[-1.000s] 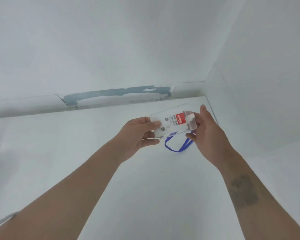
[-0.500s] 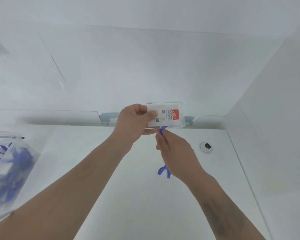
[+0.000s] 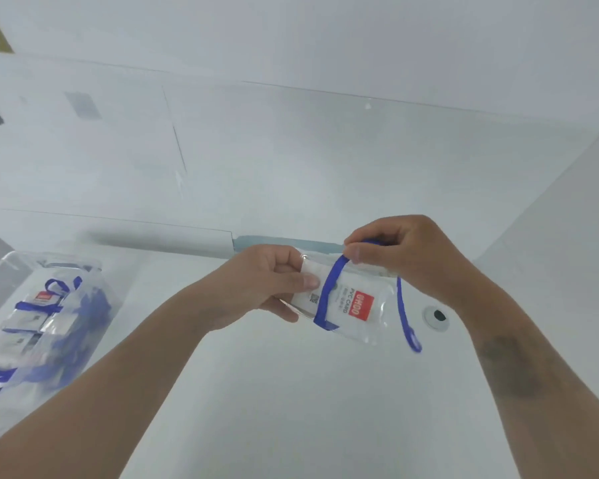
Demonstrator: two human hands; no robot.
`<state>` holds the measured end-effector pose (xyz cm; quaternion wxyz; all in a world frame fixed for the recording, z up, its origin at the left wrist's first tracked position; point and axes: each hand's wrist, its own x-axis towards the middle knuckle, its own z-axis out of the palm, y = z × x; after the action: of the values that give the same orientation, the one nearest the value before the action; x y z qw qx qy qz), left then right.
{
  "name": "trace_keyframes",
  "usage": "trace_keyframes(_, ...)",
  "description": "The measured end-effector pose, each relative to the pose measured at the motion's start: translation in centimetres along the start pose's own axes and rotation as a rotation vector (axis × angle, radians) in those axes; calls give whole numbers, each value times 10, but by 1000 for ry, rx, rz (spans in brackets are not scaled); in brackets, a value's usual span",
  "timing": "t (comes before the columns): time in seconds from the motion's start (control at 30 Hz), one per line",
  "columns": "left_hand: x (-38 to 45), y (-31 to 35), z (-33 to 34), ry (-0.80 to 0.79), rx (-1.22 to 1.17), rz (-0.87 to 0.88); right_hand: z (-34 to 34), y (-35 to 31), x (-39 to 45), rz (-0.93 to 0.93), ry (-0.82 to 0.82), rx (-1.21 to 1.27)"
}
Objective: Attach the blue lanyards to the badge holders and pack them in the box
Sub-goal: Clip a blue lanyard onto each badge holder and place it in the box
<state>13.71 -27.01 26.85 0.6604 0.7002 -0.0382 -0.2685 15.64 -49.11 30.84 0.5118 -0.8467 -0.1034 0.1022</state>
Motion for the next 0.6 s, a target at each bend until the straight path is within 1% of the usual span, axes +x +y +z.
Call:
trace_keyframes(0.03, -3, 0, -3, -2, -93, -1, 6, 4, 0, 35, 25, 120)
trace_keyframes(0.1, -7, 0, -7, 48, -279, 8, 24, 14, 1, 96, 94, 247)
trace_keyframes(0.17, -6, -1, -11, 174, -432, 24, 50, 23, -4, 146, 150, 181)
trace_keyframes(0.23, -3, -4, -16, 337, -497, 25, 76, 28, -12, 139, 128, 87)
trace_keyframes(0.27, -1, -6, -19, 417, -460, 25, 88, 27, -18, 122, 85, 53)
trace_keyframes(0.3, 0, -9, -21, 490, -366, 22, 96, 27, -24, 97, 43, -5)
trace_keyframes(0.37, 1, -18, -29, 585, -101, 24, 104, 23, -29, 1, 4, -228)
trace_keyframes(0.4, -1, -22, -32, 595, 24, 35, 103, 20, -29, -60, 23, -335)
trace_keyframes(0.47, -5, -28, -36, 552, 205, 51, 93, 7, -27, -148, 64, -452)
trace_keyframes(0.53, -13, -30, -40, 427, 272, 42, 81, -6, -20, -177, 44, -494)
trace_keyframes(0.6, -22, -30, -42, 263, 257, 8, 69, -15, -11, -137, -1, -412)
